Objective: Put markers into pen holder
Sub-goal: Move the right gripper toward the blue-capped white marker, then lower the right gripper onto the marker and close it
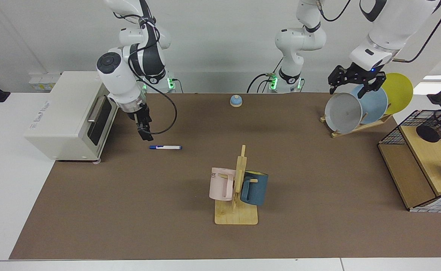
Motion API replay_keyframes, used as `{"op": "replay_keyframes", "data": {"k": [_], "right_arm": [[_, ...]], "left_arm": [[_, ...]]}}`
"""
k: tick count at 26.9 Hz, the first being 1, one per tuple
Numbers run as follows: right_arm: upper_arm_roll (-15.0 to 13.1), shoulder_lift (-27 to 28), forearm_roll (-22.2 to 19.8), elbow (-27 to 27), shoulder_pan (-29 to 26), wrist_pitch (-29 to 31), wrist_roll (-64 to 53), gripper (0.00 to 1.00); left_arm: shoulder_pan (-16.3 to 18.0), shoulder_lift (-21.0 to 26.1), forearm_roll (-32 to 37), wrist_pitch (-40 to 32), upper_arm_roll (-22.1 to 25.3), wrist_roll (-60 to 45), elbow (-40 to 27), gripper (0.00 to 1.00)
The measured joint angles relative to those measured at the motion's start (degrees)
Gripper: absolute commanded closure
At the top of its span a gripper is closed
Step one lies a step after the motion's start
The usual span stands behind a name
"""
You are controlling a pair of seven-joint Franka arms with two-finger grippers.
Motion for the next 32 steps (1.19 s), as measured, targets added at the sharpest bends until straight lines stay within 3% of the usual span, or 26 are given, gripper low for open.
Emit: {"op": "replay_keyframes", "data": {"k": [18, 25, 32], "right_arm": [[0.34, 7.1, 0.86, -6.57, 3.41, 16.21, 1.28, 0.02], [0.33, 9.42, 0.88, -6.63, 3.58, 18.24, 1.28, 0.03], [0.32, 9.55, 0.89, -6.63, 3.58, 18.3, 1.28, 0.12]], "left_arm": [[-0.01, -0.37, 0.0, 0.0, -0.05, 0.0, -0.45, 0.0], [-0.01, -0.38, 0.0, 0.0, -0.12, 0.0, -0.47, 0.0], [-0.01, -0.39, 0.0, 0.0, -0.17, 0.0, -0.51, 0.0]]}}
